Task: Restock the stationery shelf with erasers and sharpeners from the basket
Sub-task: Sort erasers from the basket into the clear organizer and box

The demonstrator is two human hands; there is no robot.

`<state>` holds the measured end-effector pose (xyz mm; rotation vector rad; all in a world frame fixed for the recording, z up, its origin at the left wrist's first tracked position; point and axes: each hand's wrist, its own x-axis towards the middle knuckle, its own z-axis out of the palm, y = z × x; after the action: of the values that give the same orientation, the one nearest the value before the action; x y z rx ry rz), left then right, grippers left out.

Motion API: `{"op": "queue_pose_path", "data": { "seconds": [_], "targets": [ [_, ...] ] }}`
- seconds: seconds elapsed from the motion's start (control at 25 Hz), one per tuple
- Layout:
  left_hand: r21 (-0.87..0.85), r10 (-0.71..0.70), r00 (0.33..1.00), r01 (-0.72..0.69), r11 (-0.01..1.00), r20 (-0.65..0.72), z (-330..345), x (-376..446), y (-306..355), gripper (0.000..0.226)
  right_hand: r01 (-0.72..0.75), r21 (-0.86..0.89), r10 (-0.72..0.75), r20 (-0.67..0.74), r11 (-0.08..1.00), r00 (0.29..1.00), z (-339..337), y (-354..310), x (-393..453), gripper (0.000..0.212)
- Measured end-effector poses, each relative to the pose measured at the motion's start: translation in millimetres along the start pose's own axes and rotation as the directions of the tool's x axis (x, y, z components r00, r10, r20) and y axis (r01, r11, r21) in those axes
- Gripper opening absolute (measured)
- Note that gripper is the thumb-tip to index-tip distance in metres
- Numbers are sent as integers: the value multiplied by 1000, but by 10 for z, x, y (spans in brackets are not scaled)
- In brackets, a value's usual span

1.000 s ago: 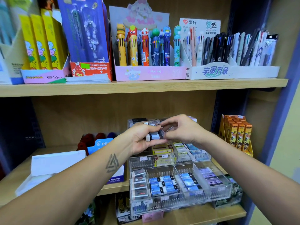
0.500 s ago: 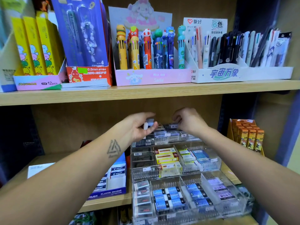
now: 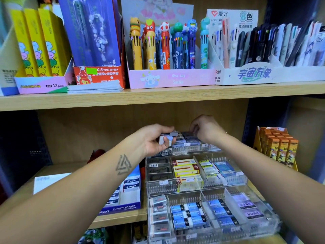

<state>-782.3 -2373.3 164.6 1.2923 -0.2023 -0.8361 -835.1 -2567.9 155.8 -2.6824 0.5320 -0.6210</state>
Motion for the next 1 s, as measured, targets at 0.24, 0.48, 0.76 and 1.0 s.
{"op": "queue_pose_path", "data": {
  "seconds": [0.24,0.48,0.76,1.0],
  "targets": [
    [91,84,995,-80,993,-50,88,-20,-106,14,-80,779,-155,223,622,962,-272,-141,-549,35],
    [92,104,994,-100,991,-36,237,-32,-155,13,108,511,-190,111,853,975,-214,-193,-565,46],
    [52,58,998,-58,997,-2,302,-76,-65,4,8,595,-4,-9,804,1000,-303,-73,-423,20],
    [-95,53,999,-53,994,-5,193,-96,-59,7,69,-133,-66,29,989,997,-163,57,-192,15]
  ]
}}
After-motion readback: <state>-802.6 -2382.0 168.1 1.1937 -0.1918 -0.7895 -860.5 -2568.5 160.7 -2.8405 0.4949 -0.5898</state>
